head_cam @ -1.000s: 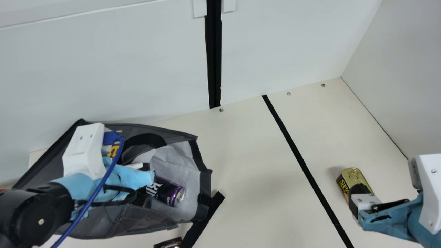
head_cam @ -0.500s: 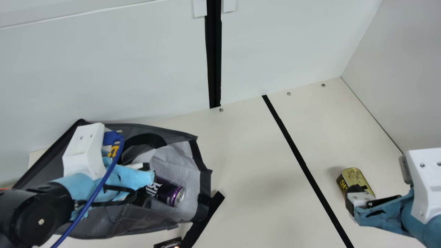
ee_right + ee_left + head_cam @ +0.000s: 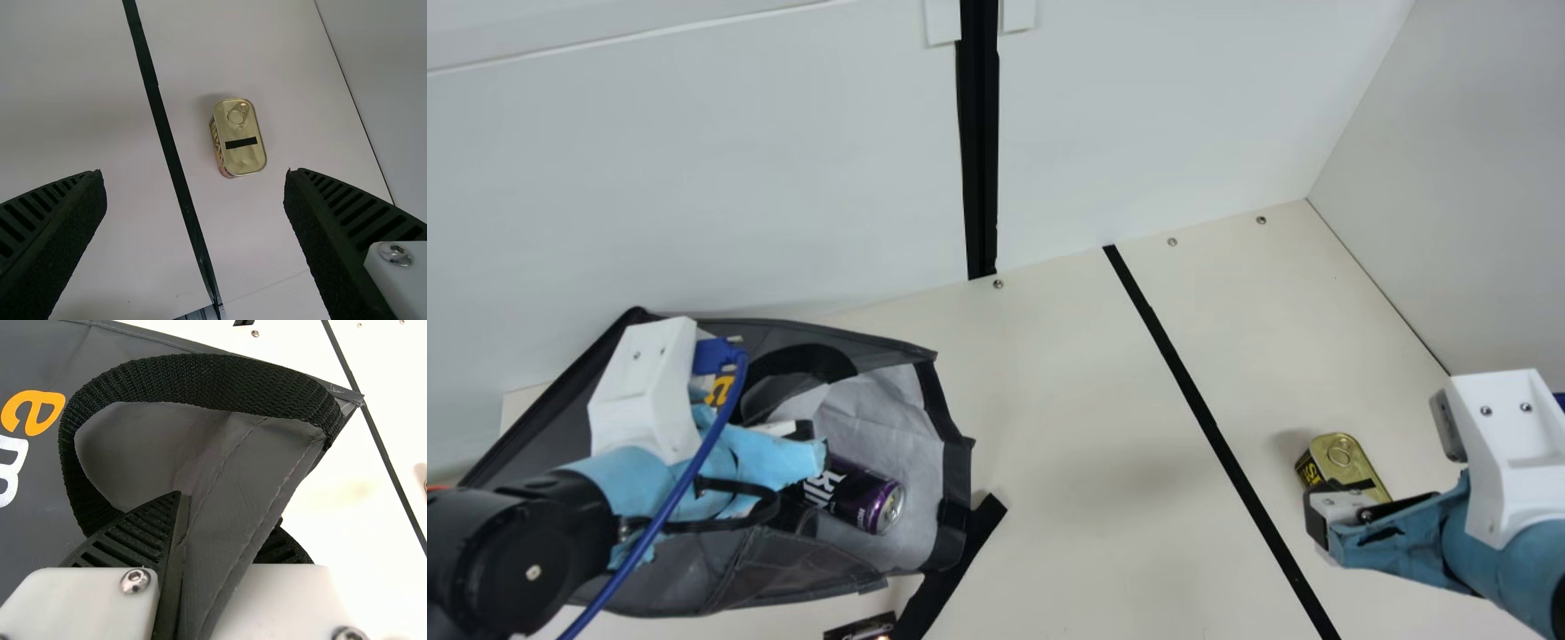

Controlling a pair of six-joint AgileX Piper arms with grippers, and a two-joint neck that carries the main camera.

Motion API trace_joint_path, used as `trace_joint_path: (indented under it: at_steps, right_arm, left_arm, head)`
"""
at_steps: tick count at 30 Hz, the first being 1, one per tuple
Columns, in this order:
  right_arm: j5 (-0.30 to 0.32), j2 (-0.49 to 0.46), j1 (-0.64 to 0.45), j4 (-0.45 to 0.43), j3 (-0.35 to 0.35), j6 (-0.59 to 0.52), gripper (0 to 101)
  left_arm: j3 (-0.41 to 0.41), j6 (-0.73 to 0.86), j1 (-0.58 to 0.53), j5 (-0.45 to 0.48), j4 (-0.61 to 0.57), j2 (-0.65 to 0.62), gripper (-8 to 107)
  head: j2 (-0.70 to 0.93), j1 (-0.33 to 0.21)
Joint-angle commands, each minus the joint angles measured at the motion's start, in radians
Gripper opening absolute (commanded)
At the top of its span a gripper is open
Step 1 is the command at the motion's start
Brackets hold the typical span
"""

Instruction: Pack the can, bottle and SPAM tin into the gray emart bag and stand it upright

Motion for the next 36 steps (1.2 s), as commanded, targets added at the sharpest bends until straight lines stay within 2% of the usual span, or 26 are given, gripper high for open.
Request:
trace_joint_path:
  at_steps: [1,25,36]
  right_arm:
    - [0.001,0.008,-0.015,0.004,0.000,-0.020,95]
    - [0.001,0.177,-0.293,0.147,-0.007,-0.383,95]
    - [0.000,0.256,-0.377,0.191,-0.005,-0.514,95]
  left_arm:
    - [0.000,0.000,0.000,0.000,0.000,0.000,-8]
    - [0.000,0.000,0.000,0.000,0.000,0.000,-8]
    - [0.000,0.000,0.000,0.000,0.000,0.000,-8]
  head:
    - [-0.002,-0.023]
    - [-0.002,-0.023]
    - [-0.002,-0.023]
